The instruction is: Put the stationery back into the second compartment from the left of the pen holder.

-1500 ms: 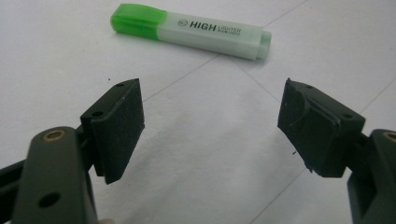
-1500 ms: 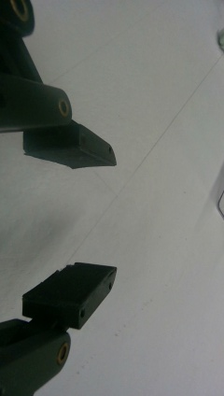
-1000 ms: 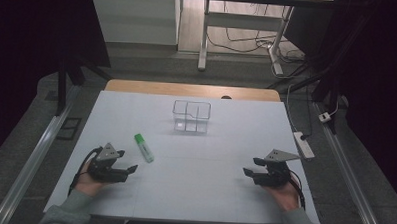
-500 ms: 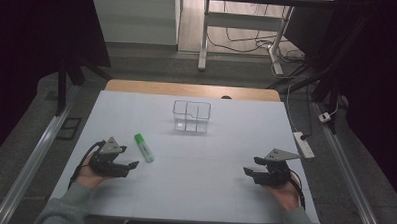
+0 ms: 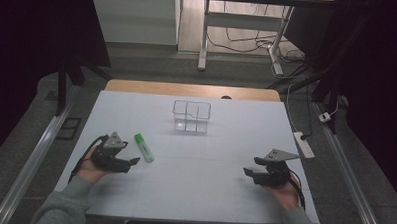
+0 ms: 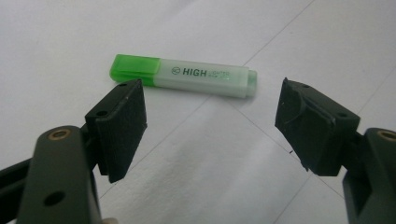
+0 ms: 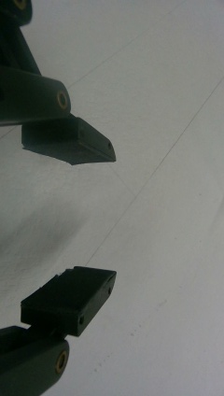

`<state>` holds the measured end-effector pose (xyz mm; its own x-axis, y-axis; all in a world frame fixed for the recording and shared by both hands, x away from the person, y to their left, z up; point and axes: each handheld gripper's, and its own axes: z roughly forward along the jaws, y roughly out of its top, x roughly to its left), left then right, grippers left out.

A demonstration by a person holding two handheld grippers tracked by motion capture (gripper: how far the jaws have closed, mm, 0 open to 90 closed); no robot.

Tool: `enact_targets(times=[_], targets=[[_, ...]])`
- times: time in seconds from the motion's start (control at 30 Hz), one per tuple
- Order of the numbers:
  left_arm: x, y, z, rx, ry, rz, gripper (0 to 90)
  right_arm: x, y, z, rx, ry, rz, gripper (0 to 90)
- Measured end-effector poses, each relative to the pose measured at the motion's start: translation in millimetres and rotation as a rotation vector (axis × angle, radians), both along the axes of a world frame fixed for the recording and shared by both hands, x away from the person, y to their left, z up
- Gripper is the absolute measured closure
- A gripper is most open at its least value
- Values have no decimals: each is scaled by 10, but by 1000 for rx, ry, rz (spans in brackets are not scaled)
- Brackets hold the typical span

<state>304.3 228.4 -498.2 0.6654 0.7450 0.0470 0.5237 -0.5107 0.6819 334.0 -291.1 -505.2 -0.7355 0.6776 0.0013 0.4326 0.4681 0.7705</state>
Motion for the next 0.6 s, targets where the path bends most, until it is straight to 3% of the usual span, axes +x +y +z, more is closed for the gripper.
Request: enact_targets(times=[0.33,0.5,0.6], targets=[[128,-36,-5,29,26,19,242,-1,2,-4,0,0,6,364],[266,-43,40,72,36,-30,243,4,-9,-13,-2,4,8,365],[318,-35,63,73,39,-55,242,5,-10,-16,-3,5,8,364]])
